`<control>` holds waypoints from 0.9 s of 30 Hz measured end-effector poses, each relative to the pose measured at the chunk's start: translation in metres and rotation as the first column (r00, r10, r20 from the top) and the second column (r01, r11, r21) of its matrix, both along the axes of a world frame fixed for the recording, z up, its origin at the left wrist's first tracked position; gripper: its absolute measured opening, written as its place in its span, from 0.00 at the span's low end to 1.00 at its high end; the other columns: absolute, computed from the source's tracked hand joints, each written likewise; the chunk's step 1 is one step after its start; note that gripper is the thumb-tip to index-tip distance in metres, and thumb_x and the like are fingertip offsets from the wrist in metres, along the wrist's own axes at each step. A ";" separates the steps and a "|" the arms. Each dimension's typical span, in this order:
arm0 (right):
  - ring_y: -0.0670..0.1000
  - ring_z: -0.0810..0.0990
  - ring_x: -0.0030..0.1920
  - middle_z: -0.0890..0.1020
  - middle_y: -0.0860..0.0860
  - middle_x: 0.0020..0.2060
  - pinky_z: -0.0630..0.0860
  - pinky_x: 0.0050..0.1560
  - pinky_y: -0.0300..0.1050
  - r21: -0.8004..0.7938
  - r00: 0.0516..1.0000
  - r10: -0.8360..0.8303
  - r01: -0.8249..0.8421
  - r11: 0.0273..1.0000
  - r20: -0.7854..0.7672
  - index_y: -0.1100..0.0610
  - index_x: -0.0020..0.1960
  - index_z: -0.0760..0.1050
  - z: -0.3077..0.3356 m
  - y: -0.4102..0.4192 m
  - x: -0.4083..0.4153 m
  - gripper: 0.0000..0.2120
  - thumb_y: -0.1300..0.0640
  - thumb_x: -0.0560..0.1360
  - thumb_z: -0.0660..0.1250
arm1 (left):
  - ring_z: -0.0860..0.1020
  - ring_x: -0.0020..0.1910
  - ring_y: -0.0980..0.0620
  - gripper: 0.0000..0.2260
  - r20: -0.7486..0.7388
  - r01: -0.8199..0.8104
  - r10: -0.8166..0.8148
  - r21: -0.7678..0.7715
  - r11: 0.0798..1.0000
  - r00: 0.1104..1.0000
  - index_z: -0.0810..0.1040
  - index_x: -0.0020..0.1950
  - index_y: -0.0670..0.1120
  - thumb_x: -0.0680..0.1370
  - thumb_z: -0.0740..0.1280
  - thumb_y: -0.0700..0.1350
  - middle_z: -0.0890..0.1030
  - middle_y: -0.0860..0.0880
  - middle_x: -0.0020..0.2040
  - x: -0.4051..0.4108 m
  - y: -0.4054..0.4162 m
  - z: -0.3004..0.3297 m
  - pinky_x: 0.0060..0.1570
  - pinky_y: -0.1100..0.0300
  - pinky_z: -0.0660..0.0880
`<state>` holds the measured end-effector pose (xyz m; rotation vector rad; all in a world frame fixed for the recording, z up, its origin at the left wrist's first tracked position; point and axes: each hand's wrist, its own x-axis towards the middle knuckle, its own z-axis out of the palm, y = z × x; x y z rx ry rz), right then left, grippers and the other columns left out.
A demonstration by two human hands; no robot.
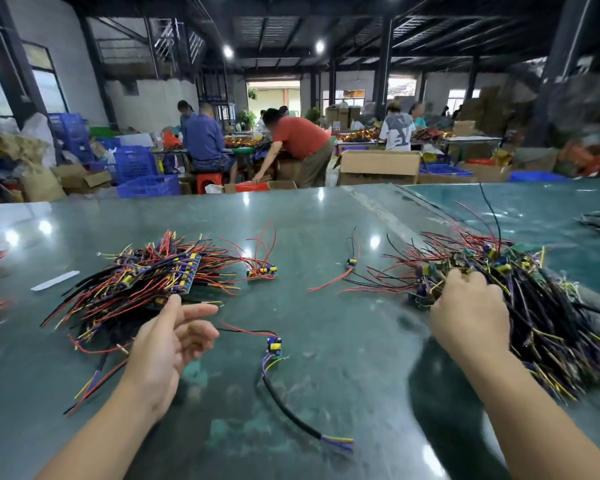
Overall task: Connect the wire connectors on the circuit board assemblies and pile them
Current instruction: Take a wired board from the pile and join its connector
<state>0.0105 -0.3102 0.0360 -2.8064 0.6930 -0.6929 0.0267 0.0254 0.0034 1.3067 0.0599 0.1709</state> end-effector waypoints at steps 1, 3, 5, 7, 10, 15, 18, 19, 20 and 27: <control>0.62 0.70 0.59 0.73 0.59 0.60 0.69 0.57 0.50 -0.055 0.987 -0.063 0.055 0.997 -0.146 0.62 0.64 0.70 -0.001 -0.004 -0.001 0.17 0.59 0.76 0.58 | 0.74 0.23 0.56 0.23 0.006 -0.003 0.003 -0.002 1.000 1.000 0.79 0.46 0.40 0.83 0.51 0.53 0.79 0.47 0.26 0.000 0.000 0.000 0.25 0.68 0.69; 0.60 0.67 0.61 0.73 0.56 0.61 0.67 0.58 0.49 -0.125 0.965 -0.128 0.101 0.987 -0.229 0.58 0.63 0.73 -0.001 -0.005 -0.002 0.17 0.55 0.75 0.59 | 0.74 0.24 0.55 0.22 0.022 -0.008 0.008 0.010 1.000 1.000 0.79 0.46 0.40 0.83 0.52 0.53 0.79 0.47 0.27 0.000 0.000 -0.001 0.27 0.63 0.68; 0.59 0.66 0.59 0.73 0.54 0.59 0.66 0.57 0.49 -0.178 0.985 -0.094 0.067 0.982 -0.147 0.54 0.60 0.75 -0.003 0.000 -0.001 0.15 0.54 0.74 0.60 | 0.74 0.24 0.55 0.21 0.045 -0.007 0.005 0.041 0.999 0.999 0.80 0.46 0.40 0.82 0.53 0.52 0.79 0.46 0.28 -0.001 -0.001 -0.001 0.32 0.58 0.65; 0.59 0.67 0.57 0.74 0.53 0.58 0.65 0.55 0.50 -0.191 0.999 0.050 -0.052 0.980 -0.017 0.53 0.59 0.75 -0.007 0.010 0.001 0.15 0.53 0.73 0.62 | 0.74 0.25 0.54 0.20 0.068 0.001 -0.007 0.084 0.996 0.998 0.81 0.45 0.41 0.82 0.55 0.51 0.79 0.45 0.29 -0.003 -0.004 -0.001 0.33 0.57 0.65; 0.56 0.68 0.57 0.76 0.50 0.57 0.64 0.60 0.47 -0.062 0.900 0.432 -0.428 0.901 0.062 0.49 0.62 0.75 -0.018 0.042 0.003 0.15 0.51 0.76 0.61 | 0.74 0.26 0.53 0.17 0.093 0.031 -0.047 0.172 0.985 0.995 0.82 0.43 0.42 0.82 0.57 0.47 0.80 0.44 0.29 -0.007 -0.010 -0.001 0.28 0.62 0.67; 0.49 0.67 0.57 0.75 0.44 0.54 0.65 0.61 0.43 0.186 0.661 0.743 -0.721 0.668 -0.107 0.47 0.59 0.77 -0.042 0.106 -0.018 0.30 0.29 0.71 0.53 | 0.75 0.28 0.53 0.14 0.054 0.154 -0.189 0.380 0.912 0.981 0.82 0.44 0.42 0.81 0.59 0.41 0.81 0.44 0.31 -0.010 -0.018 -0.007 0.27 0.65 0.70; 0.48 0.64 0.55 0.72 0.43 0.54 0.65 0.59 0.43 0.086 0.617 0.767 -0.766 0.637 -0.175 0.47 0.59 0.75 -0.043 0.120 -0.022 0.32 0.26 0.66 0.57 | 0.76 0.28 0.55 0.11 0.043 0.189 -0.257 0.562 0.806 0.966 0.82 0.43 0.44 0.80 0.62 0.38 0.81 0.46 0.31 -0.012 -0.022 -0.011 0.29 0.66 0.71; 0.48 0.64 0.54 0.72 0.43 0.53 0.65 0.58 0.43 0.078 0.598 0.782 -0.783 0.617 -0.179 0.48 0.57 0.76 -0.042 0.122 -0.022 0.30 0.28 0.67 0.60 | 0.76 0.29 0.56 0.10 0.049 0.179 -0.269 0.629 0.756 0.962 0.82 0.42 0.45 0.79 0.64 0.37 0.82 0.47 0.31 -0.013 -0.023 -0.013 0.31 0.66 0.71; 0.48 0.65 0.53 0.72 0.43 0.52 0.65 0.56 0.43 0.093 0.575 0.801 -0.800 0.593 -0.168 0.48 0.55 0.76 -0.041 0.123 -0.022 0.26 0.31 0.68 0.62 | 0.76 0.30 0.57 0.09 0.057 0.165 -0.280 0.689 0.706 0.958 0.83 0.41 0.47 0.78 0.66 0.37 0.82 0.48 0.32 -0.012 -0.022 -0.014 0.33 0.65 0.72; 0.51 0.74 0.47 0.73 0.49 0.47 0.72 0.50 0.44 0.256 0.515 0.849 -0.811 0.527 -0.116 0.54 0.47 0.78 -0.033 0.112 -0.018 0.08 0.50 0.73 0.66 | 0.81 0.39 0.60 0.08 0.088 0.071 -0.233 0.800 0.595 0.968 0.83 0.34 0.54 0.71 0.74 0.43 0.84 0.55 0.38 -0.013 -0.019 -0.011 0.44 0.62 0.77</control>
